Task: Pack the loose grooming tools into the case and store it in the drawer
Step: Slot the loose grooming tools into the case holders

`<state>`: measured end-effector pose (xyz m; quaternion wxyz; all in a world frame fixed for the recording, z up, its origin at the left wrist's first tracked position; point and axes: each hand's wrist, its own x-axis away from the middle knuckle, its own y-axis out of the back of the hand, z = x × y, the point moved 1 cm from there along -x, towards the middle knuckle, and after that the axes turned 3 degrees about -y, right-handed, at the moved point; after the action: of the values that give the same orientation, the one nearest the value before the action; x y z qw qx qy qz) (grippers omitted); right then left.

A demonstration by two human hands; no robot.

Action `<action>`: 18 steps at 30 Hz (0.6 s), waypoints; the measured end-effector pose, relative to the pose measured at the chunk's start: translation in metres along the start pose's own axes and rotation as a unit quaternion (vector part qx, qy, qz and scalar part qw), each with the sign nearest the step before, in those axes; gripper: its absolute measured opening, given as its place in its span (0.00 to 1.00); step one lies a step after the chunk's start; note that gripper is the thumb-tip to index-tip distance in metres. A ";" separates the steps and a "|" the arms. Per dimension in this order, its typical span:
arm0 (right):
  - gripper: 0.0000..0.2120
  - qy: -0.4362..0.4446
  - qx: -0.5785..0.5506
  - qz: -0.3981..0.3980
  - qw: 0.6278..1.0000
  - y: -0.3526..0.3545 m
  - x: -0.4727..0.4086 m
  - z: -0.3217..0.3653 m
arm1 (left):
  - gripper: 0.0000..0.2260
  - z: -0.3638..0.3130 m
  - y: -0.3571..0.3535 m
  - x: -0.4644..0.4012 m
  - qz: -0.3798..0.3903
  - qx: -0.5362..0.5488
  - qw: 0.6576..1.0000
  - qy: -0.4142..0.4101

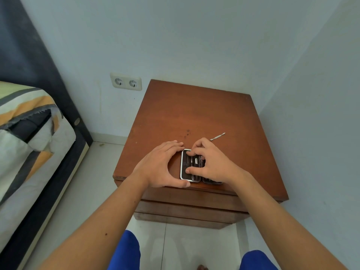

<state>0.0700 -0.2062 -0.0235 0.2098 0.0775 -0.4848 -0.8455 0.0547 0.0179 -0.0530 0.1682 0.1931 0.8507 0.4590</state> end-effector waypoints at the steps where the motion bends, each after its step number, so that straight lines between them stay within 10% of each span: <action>1: 0.28 0.004 0.003 0.003 1.000 0.000 0.002 0.000 | 0.54 0.000 0.000 0.000 -0.001 0.001 1.000 0.000; 9: 0.27 0.019 0.010 0.010 1.000 0.002 0.010 0.003 | 0.53 0.000 0.000 0.000 -0.002 0.002 1.000 -0.002; 18: 0.07 -0.077 0.018 -0.170 0.982 0.036 -0.013 -0.041 | 0.54 -0.001 0.001 0.000 0.007 0.000 1.000 0.004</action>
<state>0.1054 -0.2490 -0.0152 0.0238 0.0970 -0.4942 -0.8636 0.0548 0.0176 -0.0512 0.1619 0.1974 0.8498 0.4611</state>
